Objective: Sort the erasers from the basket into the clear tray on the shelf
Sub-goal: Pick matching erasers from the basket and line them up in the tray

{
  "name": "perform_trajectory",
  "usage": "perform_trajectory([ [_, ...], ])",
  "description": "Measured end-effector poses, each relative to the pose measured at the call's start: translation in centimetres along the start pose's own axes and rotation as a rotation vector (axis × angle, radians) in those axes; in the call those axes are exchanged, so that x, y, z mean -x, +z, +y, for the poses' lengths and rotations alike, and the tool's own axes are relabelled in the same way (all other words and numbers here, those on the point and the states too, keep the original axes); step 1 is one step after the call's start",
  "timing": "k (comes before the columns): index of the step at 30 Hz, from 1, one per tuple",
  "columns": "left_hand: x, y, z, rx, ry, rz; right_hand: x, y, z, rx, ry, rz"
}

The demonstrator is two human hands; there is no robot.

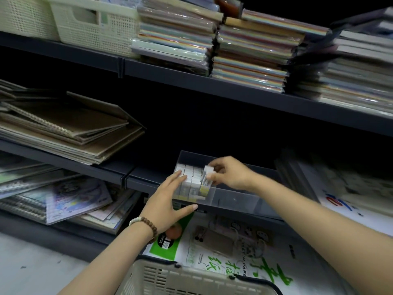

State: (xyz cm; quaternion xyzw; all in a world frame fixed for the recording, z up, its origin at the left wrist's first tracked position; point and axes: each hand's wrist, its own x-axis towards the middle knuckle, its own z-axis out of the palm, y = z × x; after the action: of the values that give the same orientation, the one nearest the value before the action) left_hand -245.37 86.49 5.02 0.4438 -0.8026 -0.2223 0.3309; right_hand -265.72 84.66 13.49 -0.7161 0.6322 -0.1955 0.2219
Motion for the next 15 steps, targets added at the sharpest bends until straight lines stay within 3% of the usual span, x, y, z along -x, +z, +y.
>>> perform_trajectory([
  [3, 0.0, 0.0, 0.0, 0.008, 0.001, 0.006, 0.9, 2.2, 1.3, 0.211, -0.102, 0.155],
  [6, 0.0, 0.2, -0.1, 0.001, 0.012, 0.015, 2.0, 4.0, 2.3, 0.249, -0.156, 0.275],
  [15, 0.2, 0.3, -0.2, -0.030, 0.025, 0.003, 3.6, 6.7, 2.5, 0.511, -0.200, 0.258],
])
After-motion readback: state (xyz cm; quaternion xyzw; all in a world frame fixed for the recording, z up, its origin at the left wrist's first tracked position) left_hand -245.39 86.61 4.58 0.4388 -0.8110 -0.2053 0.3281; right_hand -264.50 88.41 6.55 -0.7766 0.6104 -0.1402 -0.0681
